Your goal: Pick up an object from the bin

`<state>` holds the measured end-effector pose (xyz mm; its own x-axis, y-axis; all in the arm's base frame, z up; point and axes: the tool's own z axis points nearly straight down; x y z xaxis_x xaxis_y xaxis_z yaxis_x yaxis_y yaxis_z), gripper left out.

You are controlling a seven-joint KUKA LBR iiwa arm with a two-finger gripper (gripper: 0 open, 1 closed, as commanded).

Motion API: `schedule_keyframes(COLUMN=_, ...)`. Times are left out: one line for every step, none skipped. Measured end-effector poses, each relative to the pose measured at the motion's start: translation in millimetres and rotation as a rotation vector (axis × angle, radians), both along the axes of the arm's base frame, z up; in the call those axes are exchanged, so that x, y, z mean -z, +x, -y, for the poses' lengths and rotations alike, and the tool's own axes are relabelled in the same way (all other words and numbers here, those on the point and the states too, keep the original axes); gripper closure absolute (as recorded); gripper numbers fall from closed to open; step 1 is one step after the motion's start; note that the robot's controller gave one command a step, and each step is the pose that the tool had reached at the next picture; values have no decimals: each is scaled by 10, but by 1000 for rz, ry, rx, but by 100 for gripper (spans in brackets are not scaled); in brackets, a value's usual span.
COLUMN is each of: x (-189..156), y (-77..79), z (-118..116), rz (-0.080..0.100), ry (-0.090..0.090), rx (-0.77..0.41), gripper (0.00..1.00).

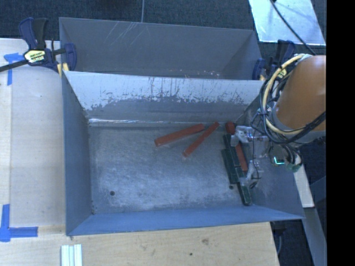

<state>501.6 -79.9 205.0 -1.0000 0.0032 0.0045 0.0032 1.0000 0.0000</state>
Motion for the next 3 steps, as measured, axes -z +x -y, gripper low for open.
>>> schedule_keyframes(x=886, y=436, z=573, rz=6, ry=-1, rx=-284, gripper=0)
schedule_keyframes(x=1222, y=835, z=707, rz=6, ry=16, rx=-647, gripper=0)
schedule_keyframes(x=1328, y=851, z=407, rz=12, ry=27, rx=-1098, gripper=0)
